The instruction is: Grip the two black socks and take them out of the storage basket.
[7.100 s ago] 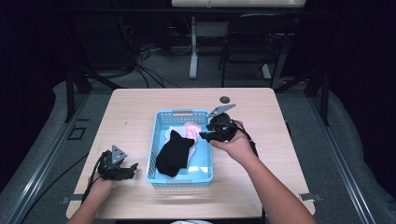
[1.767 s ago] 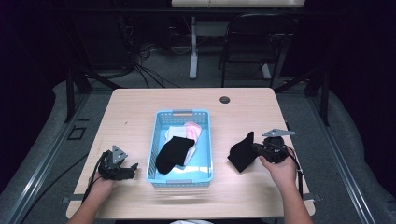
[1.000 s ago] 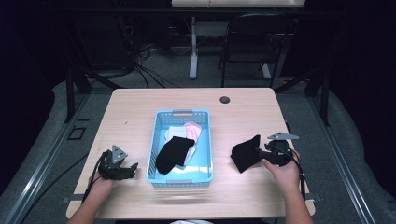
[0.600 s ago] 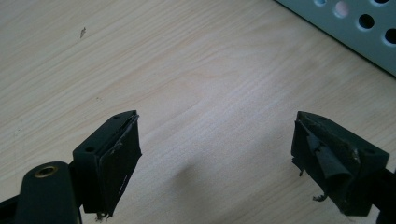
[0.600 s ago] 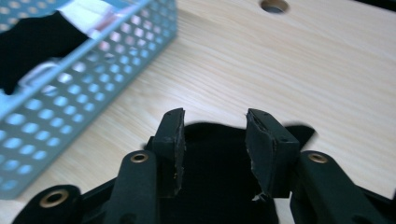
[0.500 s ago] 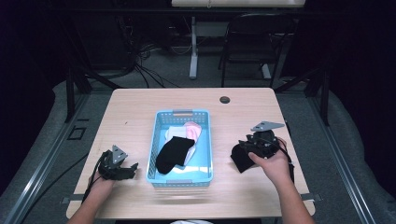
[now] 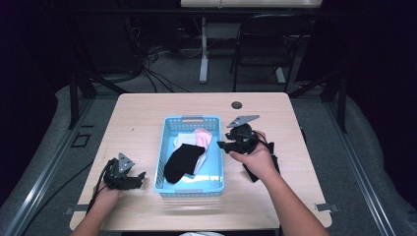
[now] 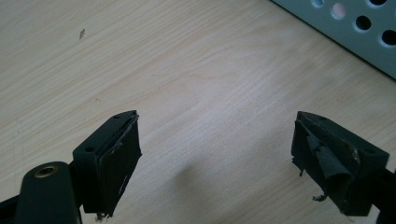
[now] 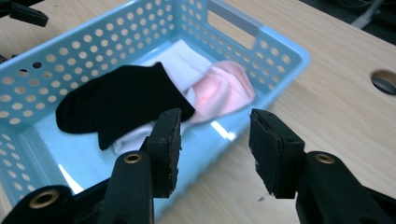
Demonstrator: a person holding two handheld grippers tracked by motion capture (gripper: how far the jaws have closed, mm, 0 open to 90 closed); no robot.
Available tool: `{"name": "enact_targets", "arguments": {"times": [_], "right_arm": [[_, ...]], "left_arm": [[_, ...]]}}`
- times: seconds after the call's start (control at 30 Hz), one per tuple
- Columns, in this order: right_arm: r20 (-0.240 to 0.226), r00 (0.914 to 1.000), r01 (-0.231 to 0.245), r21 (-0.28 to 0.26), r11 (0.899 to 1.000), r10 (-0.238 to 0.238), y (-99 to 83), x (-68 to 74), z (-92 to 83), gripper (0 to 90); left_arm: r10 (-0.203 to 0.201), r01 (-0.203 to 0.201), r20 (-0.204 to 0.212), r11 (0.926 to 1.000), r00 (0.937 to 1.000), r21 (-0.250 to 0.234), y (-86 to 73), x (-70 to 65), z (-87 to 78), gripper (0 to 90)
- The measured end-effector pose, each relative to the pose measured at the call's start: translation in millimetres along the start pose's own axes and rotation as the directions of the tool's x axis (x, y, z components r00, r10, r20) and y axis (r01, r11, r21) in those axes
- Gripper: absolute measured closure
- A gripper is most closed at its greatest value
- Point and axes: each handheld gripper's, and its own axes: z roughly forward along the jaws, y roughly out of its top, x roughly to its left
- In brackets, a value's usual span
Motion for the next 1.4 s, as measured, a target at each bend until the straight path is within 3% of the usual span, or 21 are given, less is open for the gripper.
{"name": "enact_targets", "arguments": {"times": [0.13,0.2,0.47,0.6,0.77,1.0,1.27,1.4], "right_arm": [[-0.048,0.9974,0.056,0.030,0.998,-0.055,22.3,16.7,18.8,54.9],[-0.062,0.9964,0.060,0.034,0.998,-0.058,26.2,19.3,22.5,55.2],[-0.081,0.9885,0.133,0.069,0.989,-0.128,52.3,33.9,57.5,54.5],[-0.106,0.9863,0.134,0.065,0.989,-0.127,56.7,34.1,66.0,54.4],[-0.162,0.9787,0.146,0.119,0.982,-0.126,60.9,31.0,86.1,55.6],[-0.156,0.9823,0.128,0.161,0.979,-0.103,59.9,26.8,111.0,56.7],[-0.169,0.9778,0.164,0.248,0.955,-0.124,60.2,33.3,135.5,55.9],[-0.172,0.9768,0.169,0.257,0.951,-0.127,60.6,35.3,139.7,56.0]], "left_arm": [[-0.005,0.005,0.000,1.0000,1.0000,-0.003,0.0,0.2,-0.1,15.6],[-0.004,0.004,0.000,1.0000,1.0000,-0.004,0.1,0.3,-0.3,15.6],[-0.002,0.002,0.003,1.0000,1.0000,-0.007,0.2,0.6,-0.7,15.6],[-0.002,0.002,0.005,1.0000,1.0000,-0.008,0.2,0.7,-0.7,15.6],[-0.002,0.002,0.006,1.0000,1.0000,-0.010,0.4,0.9,-0.6,15.6],[-0.002,0.002,0.007,1.0000,1.0000,-0.010,0.4,0.5,-0.1,15.6],[-0.003,0.003,0.008,0.9999,1.0000,-0.011,0.5,0.8,-0.4,15.6],[-0.002,0.002,0.010,0.9999,1.0000,-0.013,0.5,0.9,-0.5,15.6]]}}
